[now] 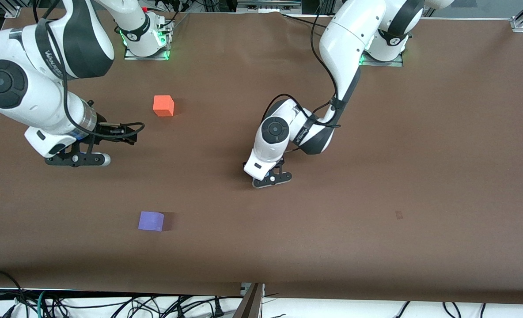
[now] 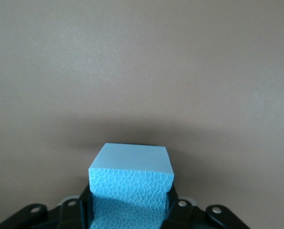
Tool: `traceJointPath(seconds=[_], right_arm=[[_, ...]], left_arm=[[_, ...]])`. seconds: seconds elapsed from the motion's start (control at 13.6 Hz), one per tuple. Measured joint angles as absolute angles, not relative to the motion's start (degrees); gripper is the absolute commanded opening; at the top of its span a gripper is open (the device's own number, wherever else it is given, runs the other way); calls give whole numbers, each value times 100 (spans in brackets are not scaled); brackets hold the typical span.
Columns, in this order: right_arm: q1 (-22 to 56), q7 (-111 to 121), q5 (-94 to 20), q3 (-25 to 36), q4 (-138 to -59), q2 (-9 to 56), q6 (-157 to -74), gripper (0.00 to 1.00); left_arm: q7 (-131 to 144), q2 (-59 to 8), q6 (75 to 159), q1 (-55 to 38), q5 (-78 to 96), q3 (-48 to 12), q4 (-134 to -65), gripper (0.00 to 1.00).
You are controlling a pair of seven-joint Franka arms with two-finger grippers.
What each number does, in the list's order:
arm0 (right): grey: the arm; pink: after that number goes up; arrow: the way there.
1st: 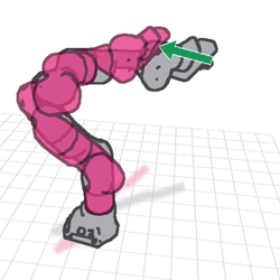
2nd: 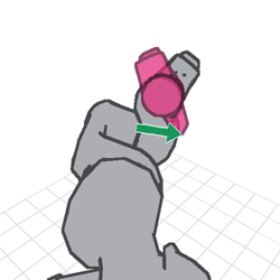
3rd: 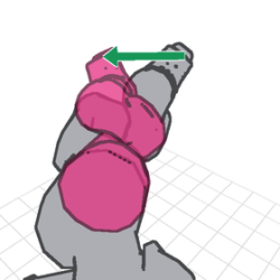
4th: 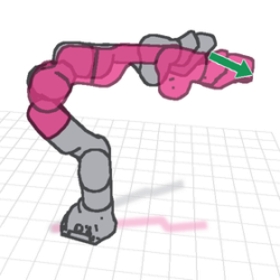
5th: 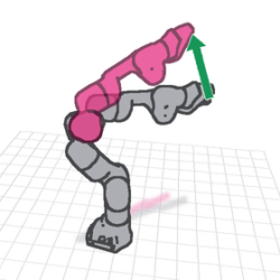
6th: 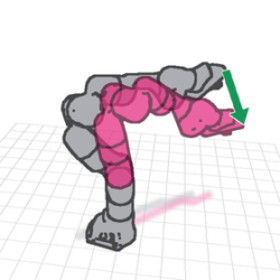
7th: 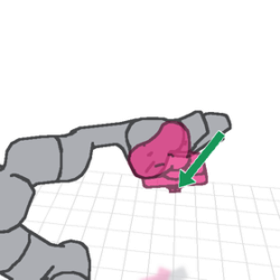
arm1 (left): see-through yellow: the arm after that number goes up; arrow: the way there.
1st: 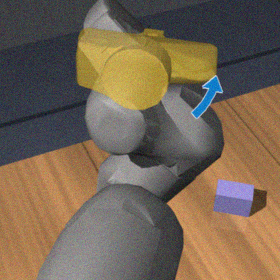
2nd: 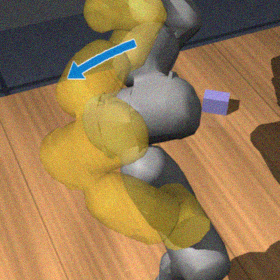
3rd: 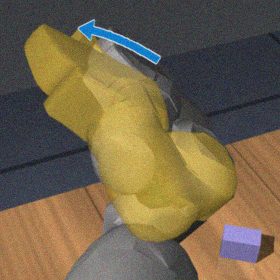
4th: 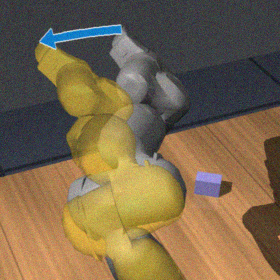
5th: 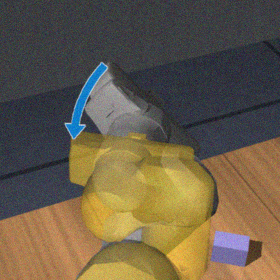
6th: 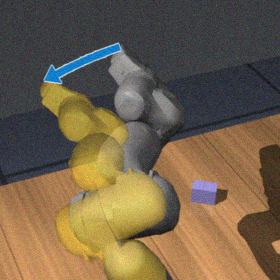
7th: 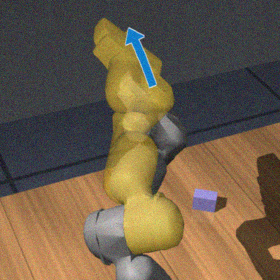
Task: Place blue block between orange and purple blocks
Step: 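Set down the cube with the left gripper while the right gripper approaches, then grasp the light-blue cube with the right gripper while the left gripper withdraws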
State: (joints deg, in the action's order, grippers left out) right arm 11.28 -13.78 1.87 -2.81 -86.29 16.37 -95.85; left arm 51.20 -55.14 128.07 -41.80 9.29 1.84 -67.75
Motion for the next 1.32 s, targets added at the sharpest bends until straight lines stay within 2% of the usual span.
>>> traceJointPath(seconds=[0.07, 0.29, 0.66, 1.03, 1.32], right_arm=[[1128, -1380, 85, -279, -8629, 1692, -9661, 100], [1141, -1381, -320, -277, -8633, 1976, -9959, 100], [1312, -1392, -587, -281, -8631, 2519, -10620, 100], [1990, -2122, -891, -302, -8633, 2986, -11668, 100], [2733, -2432, -867, -301, -8633, 3489, -12829, 100]], left_arm=[[5127, -5511, 12808, -4178, 929, 188, -6759, 100], [5127, -5443, 12760, -4142, 929, 215, -6682, 100], [4958, -4787, 11611, -3678, 929, 306, -6595, 100], [2908, -3978, 10425, -2122, 931, 318, -6579, 100], [1755, -2889, 9103, -1244, 931, 316, -6656, 100]])
